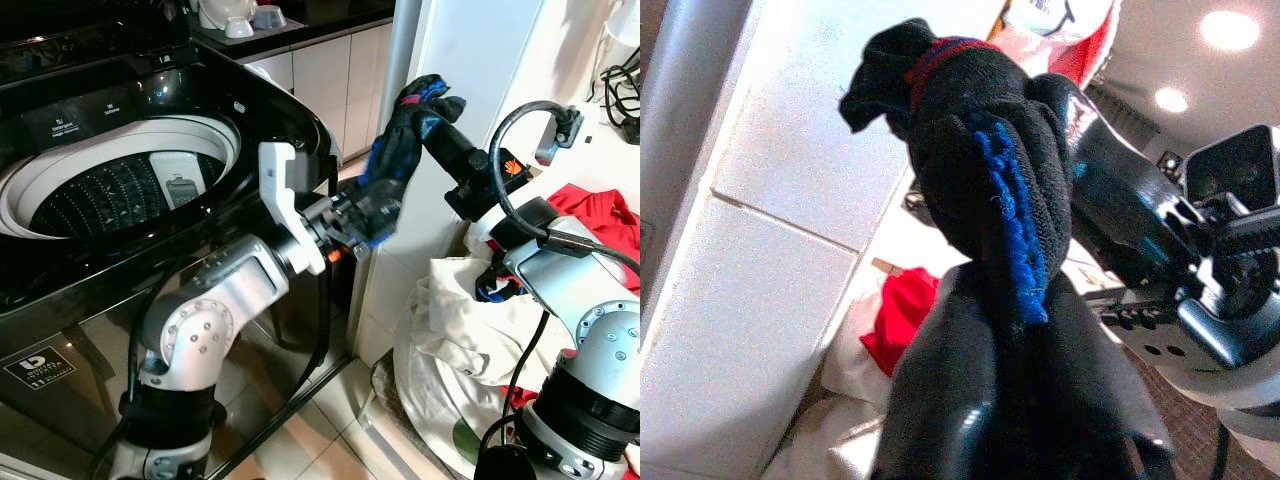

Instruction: Clothes washing

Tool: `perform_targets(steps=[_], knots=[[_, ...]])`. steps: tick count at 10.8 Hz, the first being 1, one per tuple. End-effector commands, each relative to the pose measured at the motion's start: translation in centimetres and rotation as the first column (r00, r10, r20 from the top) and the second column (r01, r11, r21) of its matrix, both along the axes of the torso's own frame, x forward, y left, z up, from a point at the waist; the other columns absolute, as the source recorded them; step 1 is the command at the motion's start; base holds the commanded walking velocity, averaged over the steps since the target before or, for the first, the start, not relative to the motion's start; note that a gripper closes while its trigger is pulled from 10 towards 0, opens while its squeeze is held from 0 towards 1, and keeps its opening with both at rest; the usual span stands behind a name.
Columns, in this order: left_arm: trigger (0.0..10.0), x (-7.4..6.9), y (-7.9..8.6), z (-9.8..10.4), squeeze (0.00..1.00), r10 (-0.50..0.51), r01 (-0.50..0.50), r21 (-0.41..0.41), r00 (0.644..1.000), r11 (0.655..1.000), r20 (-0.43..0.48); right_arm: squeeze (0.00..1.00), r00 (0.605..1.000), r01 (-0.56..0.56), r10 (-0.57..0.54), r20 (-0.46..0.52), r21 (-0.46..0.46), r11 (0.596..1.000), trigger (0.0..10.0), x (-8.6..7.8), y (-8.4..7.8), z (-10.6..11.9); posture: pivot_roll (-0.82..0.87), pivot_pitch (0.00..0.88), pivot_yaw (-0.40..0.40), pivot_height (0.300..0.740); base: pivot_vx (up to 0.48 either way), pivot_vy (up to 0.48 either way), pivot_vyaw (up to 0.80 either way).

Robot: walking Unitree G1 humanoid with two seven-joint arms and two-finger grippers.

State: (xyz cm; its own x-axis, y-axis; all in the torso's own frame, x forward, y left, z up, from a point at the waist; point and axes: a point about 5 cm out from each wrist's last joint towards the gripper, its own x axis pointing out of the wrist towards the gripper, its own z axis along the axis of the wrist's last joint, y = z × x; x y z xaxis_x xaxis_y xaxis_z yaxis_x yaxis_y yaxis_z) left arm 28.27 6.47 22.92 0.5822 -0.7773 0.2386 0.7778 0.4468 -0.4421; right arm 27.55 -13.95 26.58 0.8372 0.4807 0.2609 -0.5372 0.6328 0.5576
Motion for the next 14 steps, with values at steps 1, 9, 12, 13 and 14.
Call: perform_targets(steps=[1,9,12,13,14], knots=[[0.0,0.9,0.9,0.8,0.00,0.072,-0.072,-0.011,0.997,0.997,0.012,1.00,1.000,0.007,-0.007,0.018,-0.007,1.000,8.5,0.1,0.0,0.3,-0.06,0.000,0.019,0.740,0.000,0.000,0.00],[10.0,10.4,19.3,9.4,0.88,0.599,-0.797,0.593,0.529,0.110,0.601,0.00,0.997,-0.072,0.078,-0.010,-0.519,0.851,10.0,-0.2,2.9,-3.0,-0.04,0.000,0.025,0.740,0.000,0.000,0.00],[10.0,11.0,20.7,6.4,1.00,0.549,-0.672,0.739,0.636,0.048,0.543,0.00,0.997,-0.069,0.080,-0.005,-0.574,0.816,10.0,-0.4,3.0,-3.6,-0.04,0.000,0.025,0.740,0.000,0.000,0.00],[10.0,11.1,20.3,5.5,1.00,0.493,-0.616,0.786,0.702,0.057,0.514,0.00,0.997,-0.070,0.083,-0.006,-0.587,0.807,10.0,-0.4,3.0,-3.8,-0.04,0.000,0.023,0.740,0.000,0.000,0.00],[10.0,11.2,20.1,4.7,1.00,0.475,-0.582,0.812,0.729,0.051,0.493,0.00,0.996,-0.073,0.084,-0.009,-0.599,0.797,10.0,-0.4,3.1,-4.0,-0.04,0.000,0.023,0.740,0.000,0.000,0.00]])
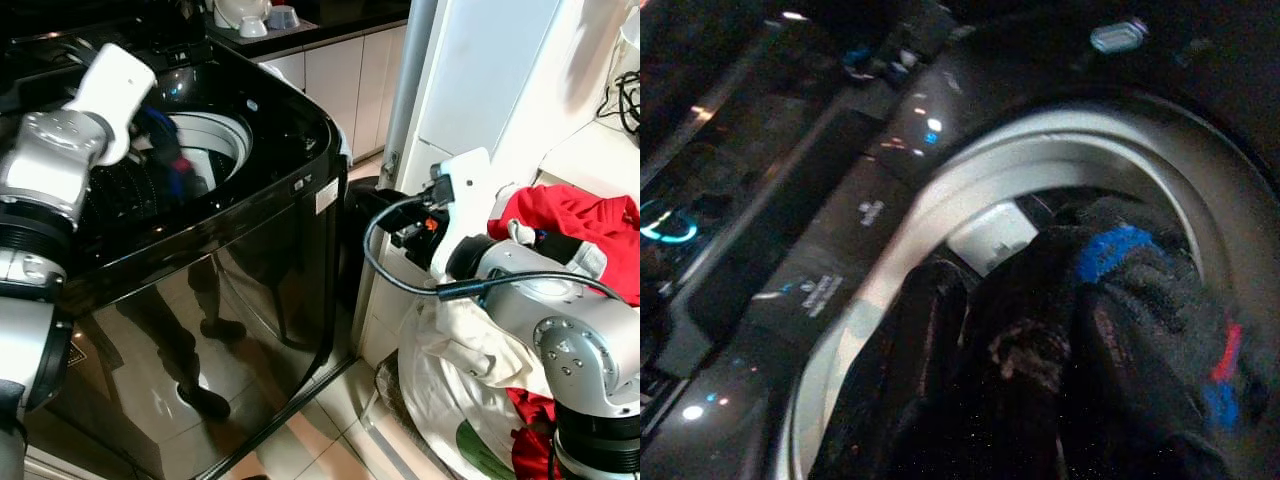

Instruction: Clothes washing

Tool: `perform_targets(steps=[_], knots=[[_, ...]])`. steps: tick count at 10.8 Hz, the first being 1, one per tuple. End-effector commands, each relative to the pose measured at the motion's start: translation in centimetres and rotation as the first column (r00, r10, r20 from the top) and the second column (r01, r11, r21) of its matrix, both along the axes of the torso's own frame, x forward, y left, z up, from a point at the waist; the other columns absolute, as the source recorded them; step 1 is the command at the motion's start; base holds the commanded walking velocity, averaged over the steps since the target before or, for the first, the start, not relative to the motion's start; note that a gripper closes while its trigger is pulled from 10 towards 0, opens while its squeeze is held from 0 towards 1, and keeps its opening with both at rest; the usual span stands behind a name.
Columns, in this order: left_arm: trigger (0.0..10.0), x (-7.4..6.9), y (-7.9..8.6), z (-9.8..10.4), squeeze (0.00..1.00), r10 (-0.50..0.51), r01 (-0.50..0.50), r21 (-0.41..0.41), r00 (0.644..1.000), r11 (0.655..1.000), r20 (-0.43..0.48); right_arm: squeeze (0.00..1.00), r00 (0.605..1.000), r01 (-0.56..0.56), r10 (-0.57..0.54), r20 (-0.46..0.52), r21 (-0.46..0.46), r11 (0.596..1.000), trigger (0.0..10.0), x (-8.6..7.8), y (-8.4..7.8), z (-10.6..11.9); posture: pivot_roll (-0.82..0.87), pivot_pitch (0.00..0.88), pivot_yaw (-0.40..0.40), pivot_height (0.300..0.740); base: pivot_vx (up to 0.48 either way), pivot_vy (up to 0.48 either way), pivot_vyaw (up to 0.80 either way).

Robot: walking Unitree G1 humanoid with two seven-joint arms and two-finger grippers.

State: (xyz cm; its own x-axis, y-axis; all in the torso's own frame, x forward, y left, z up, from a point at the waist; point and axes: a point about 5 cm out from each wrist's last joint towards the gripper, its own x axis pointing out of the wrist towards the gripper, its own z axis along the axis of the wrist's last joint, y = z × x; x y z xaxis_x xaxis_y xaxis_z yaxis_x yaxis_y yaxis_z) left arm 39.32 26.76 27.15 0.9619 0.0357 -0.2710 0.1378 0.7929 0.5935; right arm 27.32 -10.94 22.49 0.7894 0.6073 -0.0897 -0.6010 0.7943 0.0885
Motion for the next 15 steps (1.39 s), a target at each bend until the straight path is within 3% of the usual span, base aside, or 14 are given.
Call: perform_targets(steps=[1,6,8,9,10,11,13,14,15], knots=[[10.0,0.1,-0.1,0.5,1.00,-0.013,0.013,0.022,1.000,1.000,-0.003,0.00,1.000,-0.002,0.002,0.011,-0.015,1.000,10.0,-0.1,0.0,0.0,-0.04,0.000,0.023,0.740,0.000,0.000,0.00],[10.0,-0.1,0.4,0.0,1.00,-0.044,0.053,0.120,0.996,0.991,-0.072,0.00,0.999,0.033,-0.034,-0.008,-0.049,0.998,10.0,0.0,-0.7,-0.5,-0.04,0.000,0.022,0.740,0.000,0.000,0.00],[10.0,-0.1,0.6,0.1,1.00,-0.038,0.052,0.201,0.997,0.978,-0.072,0.00,0.990,0.135,-0.139,-0.023,-0.112,0.985,10.0,0.7,-1.8,-1.1,-0.05,0.000,0.025,0.740,0.000,0.000,0.00],[10.0,-0.3,0.8,-0.6,1.00,-0.047,0.082,0.271,0.990,0.959,-0.133,0.00,0.968,0.243,-0.249,-0.013,-0.181,0.953,10.0,1.4,-3.0,-1.7,-0.05,0.000,0.025,0.740,0.000,0.000,0.00],[10.0,-0.5,0.9,-1.3,0.00,-0.059,0.125,0.342,0.979,0.932,-0.196,0.00,0.942,0.325,-0.335,-0.023,-0.186,0.927,10.0,1.9,-4.0,-2.0,-0.05,0.000,0.024,0.740,0.000,0.000,0.00],[10.0,-0.6,0.9,-1.4,0.00,-0.060,0.137,0.371,0.975,0.918,-0.212,0.00,0.930,0.356,-0.367,-0.029,-0.183,0.916,10.0,2.1,-4.5,-2.1,-0.05,0.000,0.024,0.740,0.000,0.000,0.00],[10.0,-0.9,0.7,-2.1,0.00,-0.115,0.223,0.337,0.943,0.915,-0.313,0.00,0.929,0.360,-0.370,-0.023,-0.180,0.915,10.0,2.1,-4.7,-2.0,-0.05,0.000,0.030,0.740,0.000,0.000,0.00],[10.0,-0.8,2.1,-0.8,0.00,-0.014,0.102,0.435,0.979,0.895,-0.202,0.00,0.927,0.365,-0.374,-0.019,-0.179,0.914,10.0,2.0,-4.6,-1.9,-0.05,0.000,0.031,0.740,0.000,0.000,0.00],[10.0,-0.8,2.5,-0.3,0.00,0.024,0.047,0.452,0.988,0.891,-0.149,0.00,0.926,0.368,-0.377,-0.018,-0.179,0.912,10.0,2.1,-4.6,-1.9,-0.04,0.000,0.029,0.740,0.000,0.000,0.00]])
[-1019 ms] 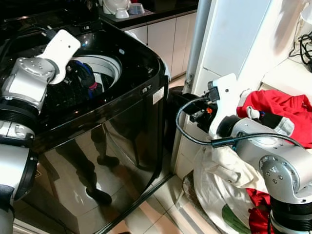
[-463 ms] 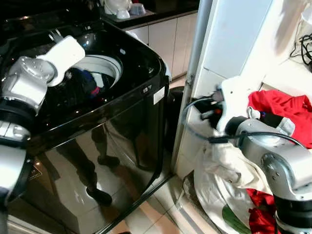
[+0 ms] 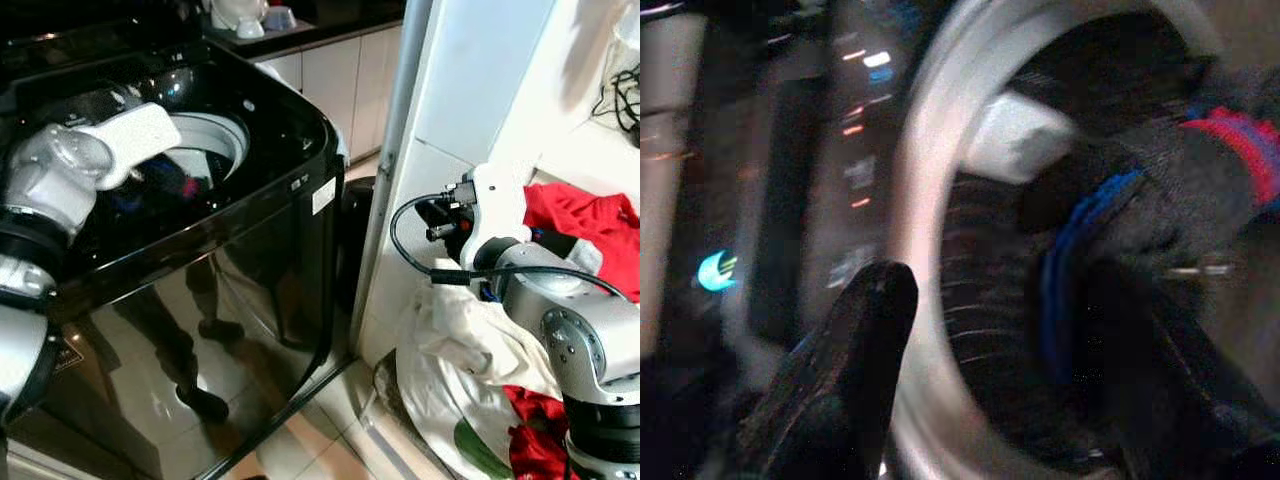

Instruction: Clothes washing

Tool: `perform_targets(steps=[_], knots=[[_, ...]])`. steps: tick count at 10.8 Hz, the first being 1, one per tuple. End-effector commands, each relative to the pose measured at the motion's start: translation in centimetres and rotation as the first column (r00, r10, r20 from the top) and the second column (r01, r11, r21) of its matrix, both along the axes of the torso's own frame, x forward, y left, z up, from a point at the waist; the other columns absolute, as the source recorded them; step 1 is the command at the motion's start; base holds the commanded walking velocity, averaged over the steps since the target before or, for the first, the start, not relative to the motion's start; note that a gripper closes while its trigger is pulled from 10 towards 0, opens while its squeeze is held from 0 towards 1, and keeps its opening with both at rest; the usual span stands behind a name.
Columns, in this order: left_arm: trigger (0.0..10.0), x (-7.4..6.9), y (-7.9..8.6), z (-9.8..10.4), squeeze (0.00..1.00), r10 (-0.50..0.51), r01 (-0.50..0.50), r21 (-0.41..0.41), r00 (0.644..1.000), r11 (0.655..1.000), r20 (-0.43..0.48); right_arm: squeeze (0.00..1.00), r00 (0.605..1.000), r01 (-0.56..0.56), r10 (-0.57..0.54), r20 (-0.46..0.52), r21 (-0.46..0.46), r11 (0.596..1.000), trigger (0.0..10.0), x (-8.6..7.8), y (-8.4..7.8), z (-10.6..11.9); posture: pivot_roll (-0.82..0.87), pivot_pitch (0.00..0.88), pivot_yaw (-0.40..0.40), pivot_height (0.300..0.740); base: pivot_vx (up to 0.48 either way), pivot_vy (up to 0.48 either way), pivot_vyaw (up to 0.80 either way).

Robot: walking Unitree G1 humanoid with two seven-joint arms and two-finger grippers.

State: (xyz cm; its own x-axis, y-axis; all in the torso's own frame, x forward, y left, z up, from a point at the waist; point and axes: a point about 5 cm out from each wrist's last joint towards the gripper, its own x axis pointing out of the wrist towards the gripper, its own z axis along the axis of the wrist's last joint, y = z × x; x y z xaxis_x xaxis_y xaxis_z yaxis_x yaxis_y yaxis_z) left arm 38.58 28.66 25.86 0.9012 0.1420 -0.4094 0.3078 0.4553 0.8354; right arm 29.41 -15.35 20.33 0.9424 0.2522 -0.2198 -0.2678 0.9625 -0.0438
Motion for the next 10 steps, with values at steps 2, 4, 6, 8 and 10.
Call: perform_targets(steps=[2,4,6,8,10], knots=[[10.0,-0.8,-0.8,0.0,0.00,-0.145,0.129,-0.107,0.977,0.986,-0.156,0.00,1.000,0.017,-0.017,0.011,-0.001,1.000,10.0,0.0,-0.1,0.2,-0.04,0.000,0.028,0.740,0.000,0.000,0.00],[10.0,-0.3,0.7,1.9,0.00,-0.002,0.002,-0.001,0.999,1.000,0.039,0.00,1.000,0.014,-0.014,0.015,0.001,1.000,10.0,0.0,-0.1,0.3,-0.04,0.000,0.027,0.740,0.000,0.000,0.00],[10.0,-0.8,-0.3,1.2,0.00,-0.127,0.117,-0.102,0.987,0.988,-0.100,0.00,1.000,0.023,-0.023,0.020,-0.005,1.000,10.0,0.0,-0.3,0.3,-0.04,0.000,0.030,0.740,0.000,0.000,0.00],[10.0,-0.1,-0.3,3.2,0.00,-0.058,0.070,-0.098,0.991,0.993,0.120,0.00,0.993,0.113,-0.112,0.045,-0.014,0.994,10.0,0.0,-1.5,0.4,-0.05,0.000,0.038,0.740,0.000,0.000,0.00],[10.0,0.6,-3.2,3.5,0.00,-0.118,0.197,-0.313,0.960,0.929,0.254,0.00,0.961,0.268,-0.262,0.087,-0.071,0.961,10.0,0.2,-3.8,0.4,-0.05,0.000,0.050,0.740,0.000,0.000,0.00]])
